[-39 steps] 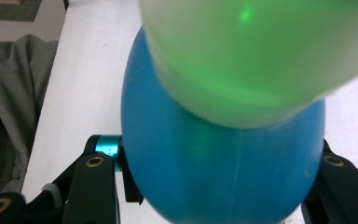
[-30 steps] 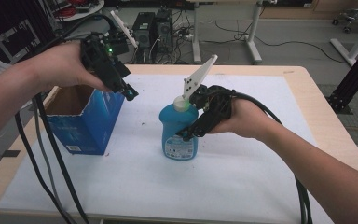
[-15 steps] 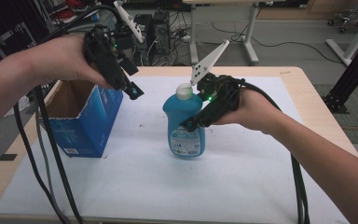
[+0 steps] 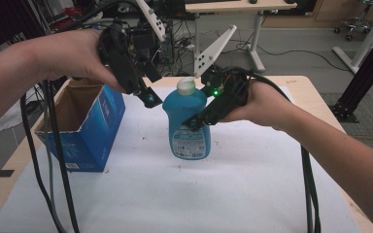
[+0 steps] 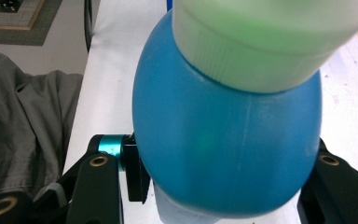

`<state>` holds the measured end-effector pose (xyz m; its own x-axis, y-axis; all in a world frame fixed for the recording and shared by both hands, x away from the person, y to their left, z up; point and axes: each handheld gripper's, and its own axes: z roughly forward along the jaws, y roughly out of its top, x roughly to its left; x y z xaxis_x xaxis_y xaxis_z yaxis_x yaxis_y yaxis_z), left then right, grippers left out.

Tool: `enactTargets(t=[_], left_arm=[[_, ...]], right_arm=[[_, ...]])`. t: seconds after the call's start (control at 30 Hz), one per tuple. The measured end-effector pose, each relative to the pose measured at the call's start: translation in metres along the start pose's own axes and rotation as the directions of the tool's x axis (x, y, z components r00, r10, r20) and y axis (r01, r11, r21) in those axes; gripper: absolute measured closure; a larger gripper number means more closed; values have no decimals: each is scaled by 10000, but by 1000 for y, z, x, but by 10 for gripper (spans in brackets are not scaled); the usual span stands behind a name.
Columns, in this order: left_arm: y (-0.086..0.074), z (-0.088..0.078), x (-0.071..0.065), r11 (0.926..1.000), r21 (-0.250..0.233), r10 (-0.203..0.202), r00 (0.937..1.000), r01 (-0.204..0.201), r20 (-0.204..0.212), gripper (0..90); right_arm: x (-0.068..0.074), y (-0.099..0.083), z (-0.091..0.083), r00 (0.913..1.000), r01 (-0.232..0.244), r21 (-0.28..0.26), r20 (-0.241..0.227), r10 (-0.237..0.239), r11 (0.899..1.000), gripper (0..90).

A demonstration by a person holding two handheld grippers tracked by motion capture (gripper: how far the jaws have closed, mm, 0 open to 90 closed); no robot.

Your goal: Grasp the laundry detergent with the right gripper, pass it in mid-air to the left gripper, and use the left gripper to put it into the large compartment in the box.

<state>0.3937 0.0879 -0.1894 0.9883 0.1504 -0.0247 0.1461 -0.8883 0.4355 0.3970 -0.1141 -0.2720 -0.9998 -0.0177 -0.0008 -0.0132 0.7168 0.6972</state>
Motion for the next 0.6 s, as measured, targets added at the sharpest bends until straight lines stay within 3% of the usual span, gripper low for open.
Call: enactTargets(t=[0.3, 0.6], left_arm=[[14, 9, -3, 9990, 235, 369, 9990, -374, 232, 192], [19, 19, -5, 9982, 332, 483, 9981, -496, 388, 192]], right_arm=[[4, 6, 4, 9997, 139, 273, -216, -133, 9995, 459], [4, 7, 7, 9997, 63, 265, -242, -56, 9996, 459]])
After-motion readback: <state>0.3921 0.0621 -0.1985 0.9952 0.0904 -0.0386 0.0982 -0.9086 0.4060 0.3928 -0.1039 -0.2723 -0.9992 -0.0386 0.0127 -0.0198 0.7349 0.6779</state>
